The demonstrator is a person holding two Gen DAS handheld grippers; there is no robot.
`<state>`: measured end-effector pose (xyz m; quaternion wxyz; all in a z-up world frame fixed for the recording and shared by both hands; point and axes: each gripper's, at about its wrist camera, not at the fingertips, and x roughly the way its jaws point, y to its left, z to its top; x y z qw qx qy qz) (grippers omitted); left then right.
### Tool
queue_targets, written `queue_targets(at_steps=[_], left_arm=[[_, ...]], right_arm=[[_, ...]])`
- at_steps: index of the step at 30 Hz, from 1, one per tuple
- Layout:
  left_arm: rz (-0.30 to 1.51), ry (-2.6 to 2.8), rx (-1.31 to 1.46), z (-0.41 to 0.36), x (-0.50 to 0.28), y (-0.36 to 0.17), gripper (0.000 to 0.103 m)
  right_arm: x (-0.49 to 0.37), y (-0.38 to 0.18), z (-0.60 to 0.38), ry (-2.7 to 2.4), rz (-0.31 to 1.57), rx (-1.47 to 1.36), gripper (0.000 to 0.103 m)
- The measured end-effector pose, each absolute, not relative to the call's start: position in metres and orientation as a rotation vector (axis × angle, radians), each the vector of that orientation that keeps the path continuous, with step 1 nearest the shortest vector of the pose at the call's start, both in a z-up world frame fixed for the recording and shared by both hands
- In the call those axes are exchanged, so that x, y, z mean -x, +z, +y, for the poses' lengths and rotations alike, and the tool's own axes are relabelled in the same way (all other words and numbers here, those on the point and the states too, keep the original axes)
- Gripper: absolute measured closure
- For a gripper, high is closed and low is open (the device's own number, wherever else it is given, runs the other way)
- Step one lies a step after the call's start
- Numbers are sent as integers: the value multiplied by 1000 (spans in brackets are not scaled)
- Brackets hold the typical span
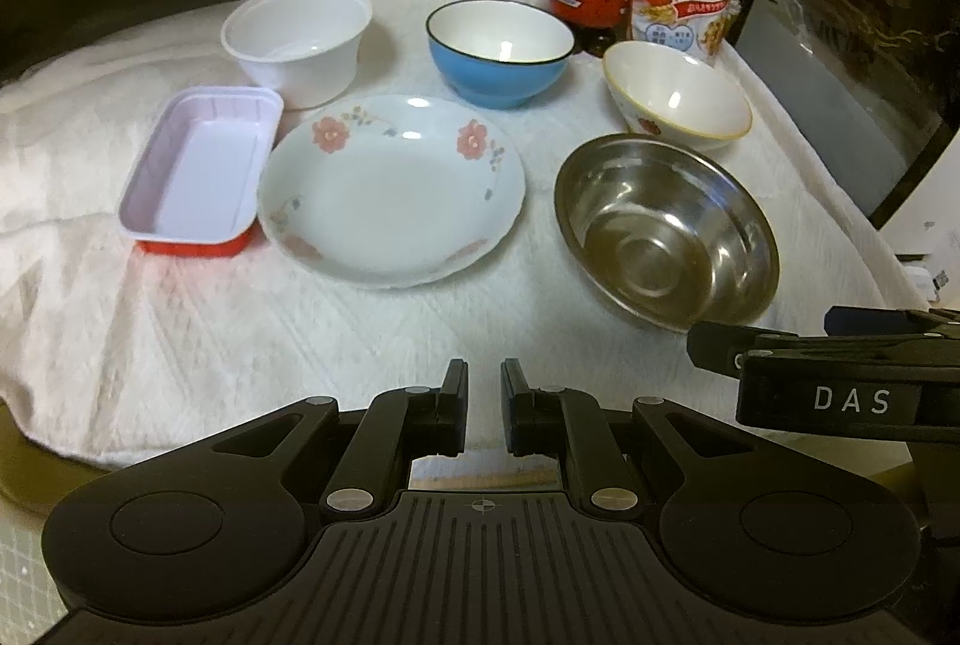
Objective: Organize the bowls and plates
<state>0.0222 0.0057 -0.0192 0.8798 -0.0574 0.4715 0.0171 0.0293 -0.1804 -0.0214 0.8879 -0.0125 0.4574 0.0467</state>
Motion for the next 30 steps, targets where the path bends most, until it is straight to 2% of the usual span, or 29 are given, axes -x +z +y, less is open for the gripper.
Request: queue_targets(at_steps=[7, 14, 24, 30], left_arm=[[976, -64, 154, 10, -50, -23, 90], [1041, -270, 311, 27, -92, -40, 89], [1023, -232, 278, 21, -135, -60, 89], [1045, -189, 349, 18, -147, -70, 88]], right_arm=[[-48, -18, -187, 48, 907, 10, 0], [-64, -16, -206, 39, 848, -160, 0], [-105, -40, -252, 89, 908, -245, 0], [-144, -75, -276, 155, 1037, -282, 0]])
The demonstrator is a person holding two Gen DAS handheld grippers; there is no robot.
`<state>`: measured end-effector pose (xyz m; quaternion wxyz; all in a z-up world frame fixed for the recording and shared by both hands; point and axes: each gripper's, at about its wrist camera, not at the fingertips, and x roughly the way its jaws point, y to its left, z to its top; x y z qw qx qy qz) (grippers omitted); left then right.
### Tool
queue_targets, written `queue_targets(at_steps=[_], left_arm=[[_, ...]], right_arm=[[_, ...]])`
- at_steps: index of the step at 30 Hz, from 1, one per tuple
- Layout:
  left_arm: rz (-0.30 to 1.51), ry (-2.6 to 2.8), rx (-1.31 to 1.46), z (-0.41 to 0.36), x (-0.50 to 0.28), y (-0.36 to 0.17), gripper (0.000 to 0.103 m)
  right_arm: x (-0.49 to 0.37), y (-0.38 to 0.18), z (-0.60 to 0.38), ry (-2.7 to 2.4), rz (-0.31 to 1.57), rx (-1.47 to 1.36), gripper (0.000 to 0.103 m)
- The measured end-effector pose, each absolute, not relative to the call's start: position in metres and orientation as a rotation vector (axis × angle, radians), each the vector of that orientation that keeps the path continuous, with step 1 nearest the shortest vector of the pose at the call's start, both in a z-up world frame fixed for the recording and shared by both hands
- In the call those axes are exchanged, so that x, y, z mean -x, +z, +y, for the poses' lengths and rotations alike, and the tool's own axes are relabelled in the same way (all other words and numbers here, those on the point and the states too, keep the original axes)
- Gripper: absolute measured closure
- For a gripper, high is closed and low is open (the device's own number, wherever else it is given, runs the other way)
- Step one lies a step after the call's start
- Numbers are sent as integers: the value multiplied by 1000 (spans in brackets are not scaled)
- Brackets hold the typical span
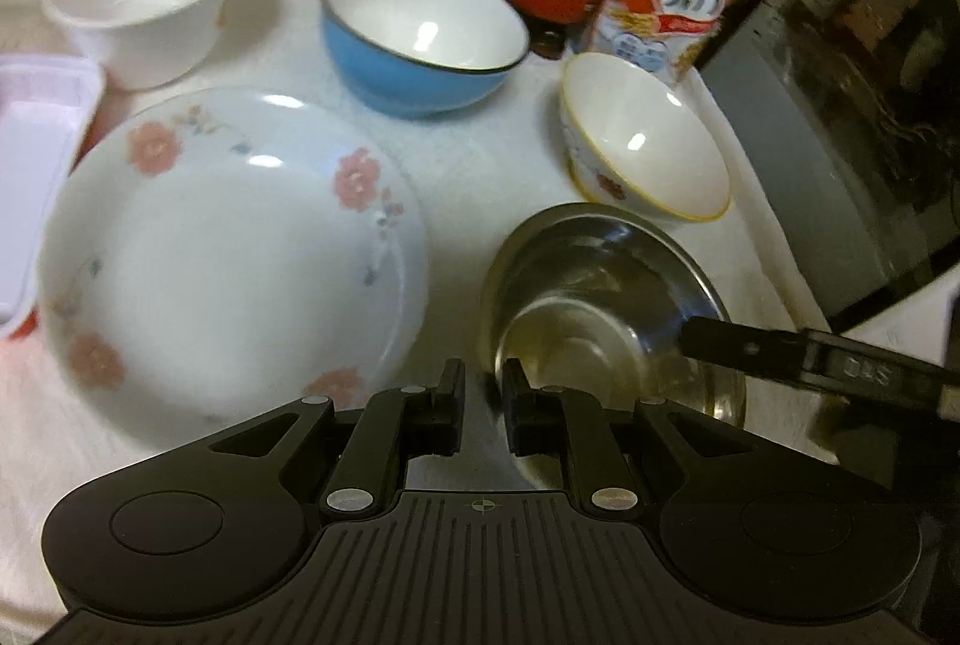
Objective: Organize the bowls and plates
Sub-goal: 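Close the left gripper on the steel bowl rim while the right gripper grips the rim too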
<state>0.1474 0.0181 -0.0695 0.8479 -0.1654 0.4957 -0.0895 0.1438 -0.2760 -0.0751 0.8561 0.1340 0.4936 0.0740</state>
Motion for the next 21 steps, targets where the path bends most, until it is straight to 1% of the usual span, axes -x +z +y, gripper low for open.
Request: queue_targets(at_steps=[2, 5, 7, 16, 21], left_arm=[[1053, -152, 353, 16, -151, -75, 81], [1080, -135, 370, 12, -155, -82, 81], [1087, -129, 337, 7, -155, -85, 79], [1097, -103, 326, -1, -162, -94, 79], [1110, -116, 346, -7, -164, -98, 79]], right_arm=[[-154, -88, -281, 145, 1088, -296, 0], [-159, -100, -287, 176, 1147, -320, 0], [-161, -102, -289, 173, 1154, -316, 0], [-167, -102, -284, 231, 1180, -223, 0], [-171, -100, -286, 233, 1200, -240, 0]])
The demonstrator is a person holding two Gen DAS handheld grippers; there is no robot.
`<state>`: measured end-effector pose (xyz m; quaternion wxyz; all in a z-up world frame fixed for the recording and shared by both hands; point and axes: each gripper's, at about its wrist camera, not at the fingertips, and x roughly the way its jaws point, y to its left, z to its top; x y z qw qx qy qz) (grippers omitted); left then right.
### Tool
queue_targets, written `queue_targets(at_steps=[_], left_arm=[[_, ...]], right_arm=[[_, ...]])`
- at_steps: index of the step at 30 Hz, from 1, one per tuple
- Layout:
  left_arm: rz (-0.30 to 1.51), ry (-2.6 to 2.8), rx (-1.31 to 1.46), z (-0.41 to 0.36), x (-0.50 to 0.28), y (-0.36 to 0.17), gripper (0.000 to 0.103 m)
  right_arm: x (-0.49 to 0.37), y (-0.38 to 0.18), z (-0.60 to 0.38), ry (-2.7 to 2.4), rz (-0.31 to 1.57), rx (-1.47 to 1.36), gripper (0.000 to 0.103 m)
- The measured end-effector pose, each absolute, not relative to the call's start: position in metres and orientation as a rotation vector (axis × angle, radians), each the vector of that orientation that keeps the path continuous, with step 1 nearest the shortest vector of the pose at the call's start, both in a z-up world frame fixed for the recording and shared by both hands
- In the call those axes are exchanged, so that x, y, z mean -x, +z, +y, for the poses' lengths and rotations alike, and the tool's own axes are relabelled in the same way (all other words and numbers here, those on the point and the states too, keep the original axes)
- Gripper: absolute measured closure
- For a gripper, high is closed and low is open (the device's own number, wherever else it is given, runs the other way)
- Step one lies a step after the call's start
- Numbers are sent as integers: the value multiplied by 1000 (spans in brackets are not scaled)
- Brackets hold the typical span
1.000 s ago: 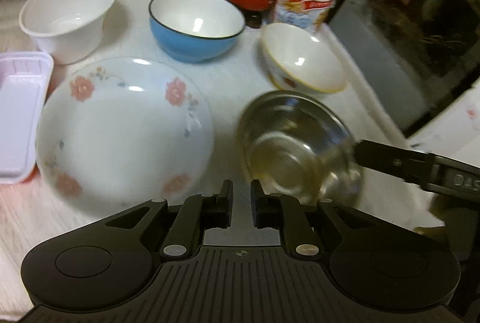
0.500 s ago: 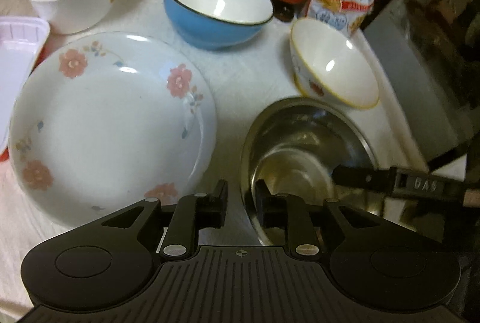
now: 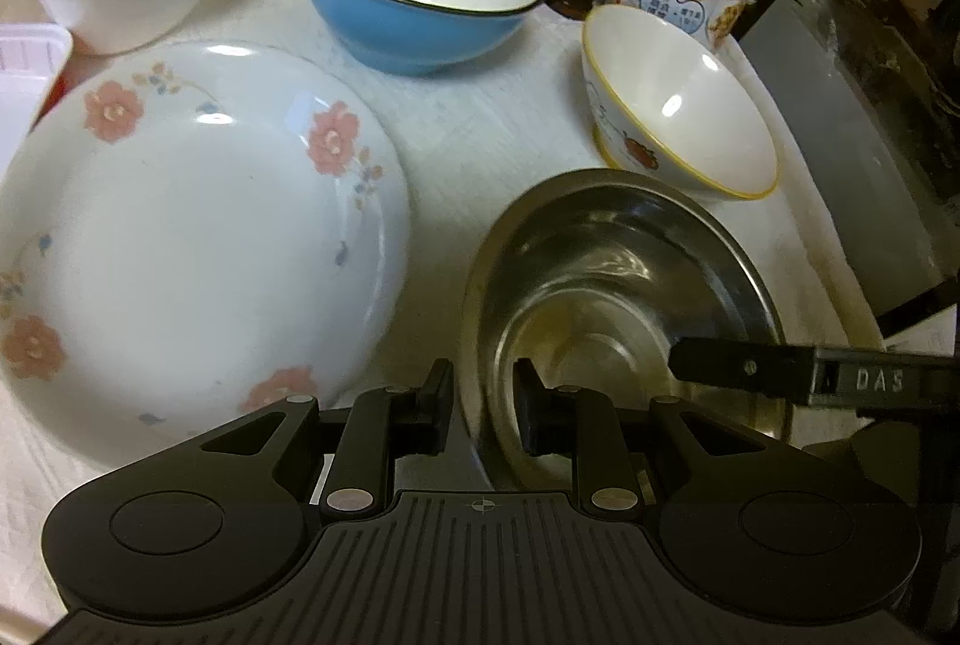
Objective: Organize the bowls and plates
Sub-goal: 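Close the left gripper on the steel bowl rim while the right gripper grips the rim too, then lift the steel bowl with both grippers and carry it toward the floral plate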
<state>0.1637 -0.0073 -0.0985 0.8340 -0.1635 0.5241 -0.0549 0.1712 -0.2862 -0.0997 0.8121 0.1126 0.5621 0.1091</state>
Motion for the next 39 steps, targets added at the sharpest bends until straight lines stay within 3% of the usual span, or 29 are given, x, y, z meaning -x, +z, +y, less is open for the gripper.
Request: queue_targets(at_steps=[4, 8, 10, 12, 32, 35, 39], left_arm=[[1104, -112, 330, -10, -161, -96, 79], [1100, -91, 320, -14, -163, -96, 79], [1100, -83, 314, -16, -164, -98, 79], [1101, -73, 307, -18, -165, -99, 79], [1102, -41, 306, -20, -161, -95, 85], [1111, -47, 328, -19, -160, -95, 85], [1113, -47, 318, -19, -158, -94, 85]], right_arm=[[-177, -97, -285, 268, 1213, -215, 1], [-165, -83, -276, 271, 1055, -66, 15], [-165, -82, -272, 263, 1034, -6, 38], [-171, -86, -272, 286, 1063, -27, 49], [-177, -91, -260, 312, 1087, 3, 51], [-177, -93, -261, 301, 1095, 6, 60], [-172, -86, -259, 296, 1079, 5, 60]])
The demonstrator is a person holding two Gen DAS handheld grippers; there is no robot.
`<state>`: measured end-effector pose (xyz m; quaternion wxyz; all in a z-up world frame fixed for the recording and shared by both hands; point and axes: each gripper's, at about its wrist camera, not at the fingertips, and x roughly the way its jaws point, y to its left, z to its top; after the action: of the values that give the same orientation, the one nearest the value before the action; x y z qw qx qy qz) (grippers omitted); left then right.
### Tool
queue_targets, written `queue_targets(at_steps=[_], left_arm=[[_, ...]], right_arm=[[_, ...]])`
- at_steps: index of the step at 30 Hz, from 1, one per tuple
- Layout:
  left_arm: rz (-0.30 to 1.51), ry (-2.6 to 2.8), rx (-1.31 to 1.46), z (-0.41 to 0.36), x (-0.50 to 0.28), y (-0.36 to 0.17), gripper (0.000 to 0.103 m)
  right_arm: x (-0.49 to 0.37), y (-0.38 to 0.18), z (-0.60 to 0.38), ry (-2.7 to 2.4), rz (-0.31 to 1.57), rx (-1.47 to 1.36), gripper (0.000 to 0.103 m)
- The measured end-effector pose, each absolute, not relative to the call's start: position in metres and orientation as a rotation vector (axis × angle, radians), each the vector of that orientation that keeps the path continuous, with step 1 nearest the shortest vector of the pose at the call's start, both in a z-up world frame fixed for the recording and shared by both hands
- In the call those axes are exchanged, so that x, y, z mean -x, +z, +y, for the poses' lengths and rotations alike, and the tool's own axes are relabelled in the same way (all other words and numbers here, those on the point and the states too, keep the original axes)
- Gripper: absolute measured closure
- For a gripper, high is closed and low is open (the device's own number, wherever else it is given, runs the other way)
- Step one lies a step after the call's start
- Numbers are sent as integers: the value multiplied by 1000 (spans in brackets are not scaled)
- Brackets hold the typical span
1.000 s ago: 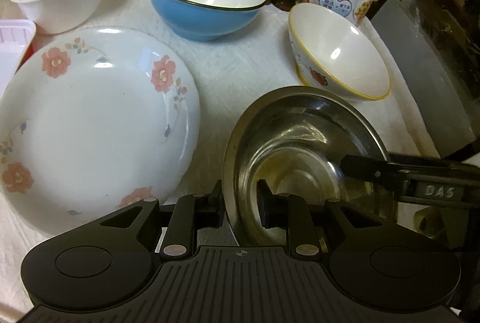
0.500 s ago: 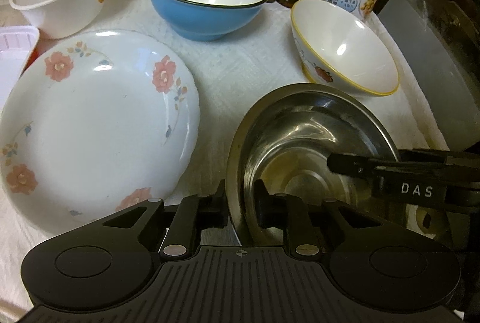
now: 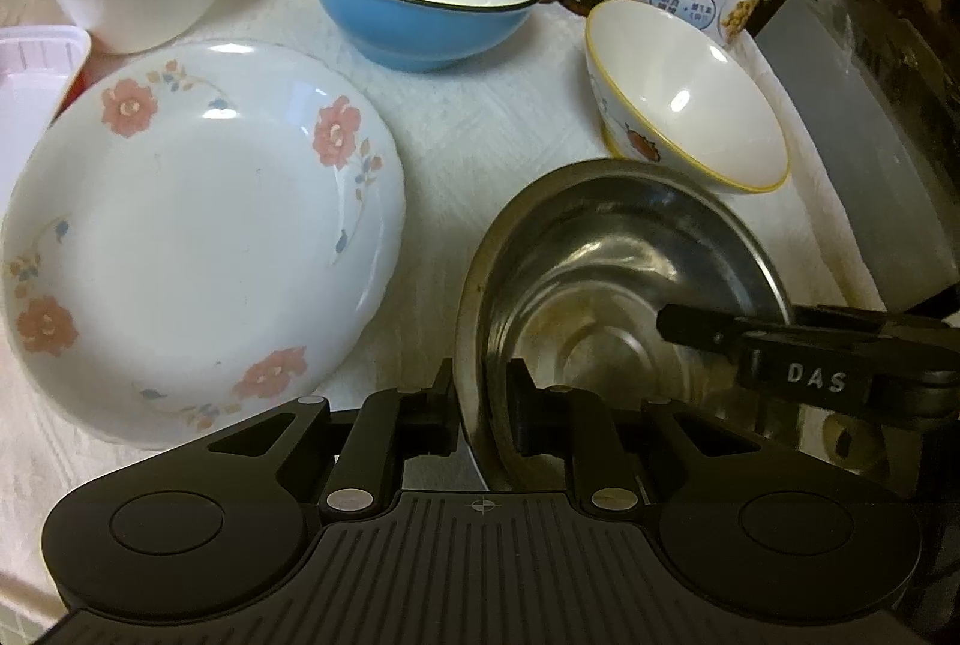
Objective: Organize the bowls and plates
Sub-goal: 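Lift the steel bowl with both grippers and carry it toward the floral plate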
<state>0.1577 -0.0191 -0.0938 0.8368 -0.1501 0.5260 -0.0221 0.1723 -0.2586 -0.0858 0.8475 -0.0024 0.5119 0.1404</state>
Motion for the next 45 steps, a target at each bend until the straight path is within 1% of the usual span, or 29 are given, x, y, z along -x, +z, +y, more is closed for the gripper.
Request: queue_targets(at_steps=[6, 10, 17, 21, 24, 28, 30, 31, 34, 37, 38, 41, 42, 44, 45], left_arm=[[1068, -46, 320, -10, -153, -78, 85], [1025, -34, 359, 10, -149, -63, 85], [967, 47, 418, 59, -129, -50, 84], [950, 113, 454, 97, -129, -48, 84], [934, 151, 425, 122, -132, -43, 83], [950, 191, 380, 150, -142, -51, 84], [965, 208, 342, 157, -146, -57, 84], [971, 217, 326, 160, -147, -59, 81], [991, 229, 284, 162, -149, -68, 80], [980, 211, 250, 161, -149, -70, 81], [976, 212, 228, 160, -149, -69, 80], [960, 212, 200, 161, -150, -66, 81], [959, 212, 202, 162, -152, -65, 80], [963, 204, 209, 164, -155, -65, 77], [966, 201, 206, 164, -157, -66, 76]], right_arm=[[-166, -66, -248, 293, 1030, 0, 60], [-167, -54, -234, 301, 1011, -14, 60], [-166, -44, -175, 372, 979, 36, 59], [-172, -50, -129, 409, 984, 80, 58], [-179, -57, -98, 425, 993, 95, 58], [-187, -68, -65, 443, 1006, 130, 59], [-188, -76, -52, 446, 1009, 163, 59], [-189, -80, -46, 447, 1012, 179, 59], [-188, -89, -37, 446, 1023, 208, 59], [-185, -93, -32, 425, 995, 251, 59], [-185, -93, -32, 413, 985, 264, 59], [-188, -93, -34, 411, 982, 256, 58], [-189, -93, -35, 410, 981, 250, 58], [-188, -91, -36, 399, 964, 250, 54], [-186, -89, -36, 390, 949, 252, 47]])
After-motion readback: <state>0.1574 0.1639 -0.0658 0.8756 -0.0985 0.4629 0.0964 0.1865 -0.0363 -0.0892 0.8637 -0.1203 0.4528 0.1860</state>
